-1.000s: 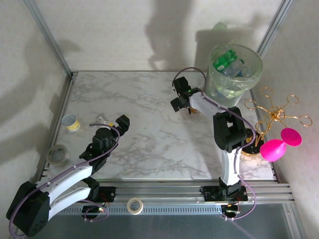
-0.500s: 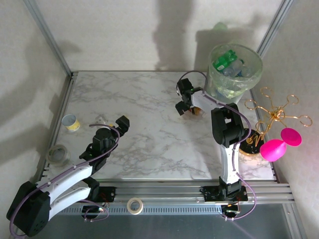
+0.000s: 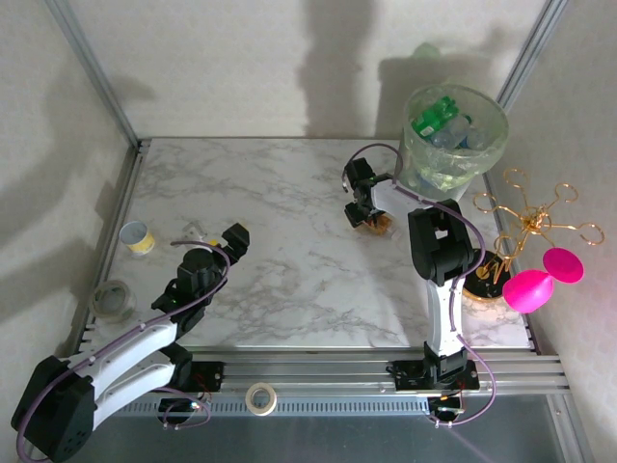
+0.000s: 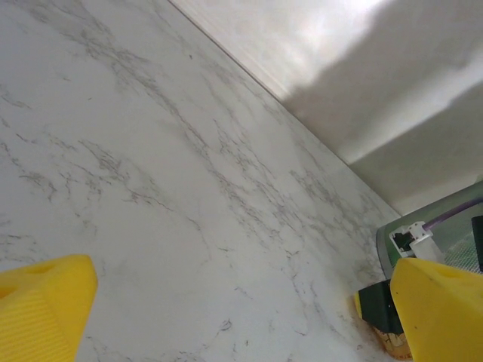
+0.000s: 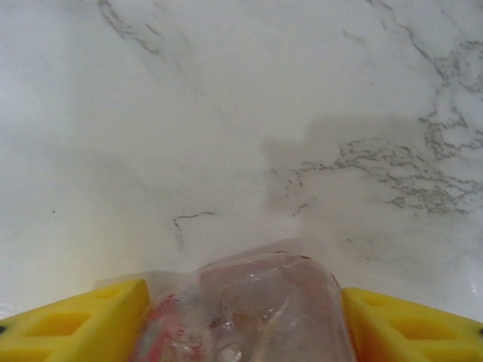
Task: Put the plastic bottles in the bin
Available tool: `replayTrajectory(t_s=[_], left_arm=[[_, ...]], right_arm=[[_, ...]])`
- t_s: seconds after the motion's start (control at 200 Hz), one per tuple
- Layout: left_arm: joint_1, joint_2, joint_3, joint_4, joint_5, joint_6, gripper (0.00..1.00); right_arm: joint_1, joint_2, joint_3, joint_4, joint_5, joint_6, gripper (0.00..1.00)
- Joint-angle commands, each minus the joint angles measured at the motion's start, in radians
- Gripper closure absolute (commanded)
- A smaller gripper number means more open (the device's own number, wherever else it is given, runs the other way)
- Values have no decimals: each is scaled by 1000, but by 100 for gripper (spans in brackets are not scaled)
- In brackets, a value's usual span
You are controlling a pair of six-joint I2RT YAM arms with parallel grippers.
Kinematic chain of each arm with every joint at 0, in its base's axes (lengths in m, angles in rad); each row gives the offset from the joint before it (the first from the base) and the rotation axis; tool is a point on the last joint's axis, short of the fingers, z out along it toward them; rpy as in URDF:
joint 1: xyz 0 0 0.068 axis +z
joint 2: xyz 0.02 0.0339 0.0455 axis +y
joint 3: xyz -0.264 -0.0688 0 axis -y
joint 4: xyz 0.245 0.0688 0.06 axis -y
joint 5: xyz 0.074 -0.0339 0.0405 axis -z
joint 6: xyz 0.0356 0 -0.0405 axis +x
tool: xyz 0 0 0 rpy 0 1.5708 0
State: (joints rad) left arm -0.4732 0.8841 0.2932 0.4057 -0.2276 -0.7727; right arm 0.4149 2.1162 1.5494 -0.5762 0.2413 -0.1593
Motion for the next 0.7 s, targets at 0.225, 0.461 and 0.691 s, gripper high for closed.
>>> replayTrajectory(t_s=[0.225, 0.461, 0.691], left_arm=[[10, -22, -10, -14, 13, -19, 0], [11, -13, -21, 6, 11, -18, 0], [12, 5, -31, 27, 14, -13, 0]], right_arm=[[0, -110, -7, -27, -134, 56, 53], [-4, -286, 65, -10, -227, 110, 53], [-70, -408, 245, 9, -311, 209, 53]])
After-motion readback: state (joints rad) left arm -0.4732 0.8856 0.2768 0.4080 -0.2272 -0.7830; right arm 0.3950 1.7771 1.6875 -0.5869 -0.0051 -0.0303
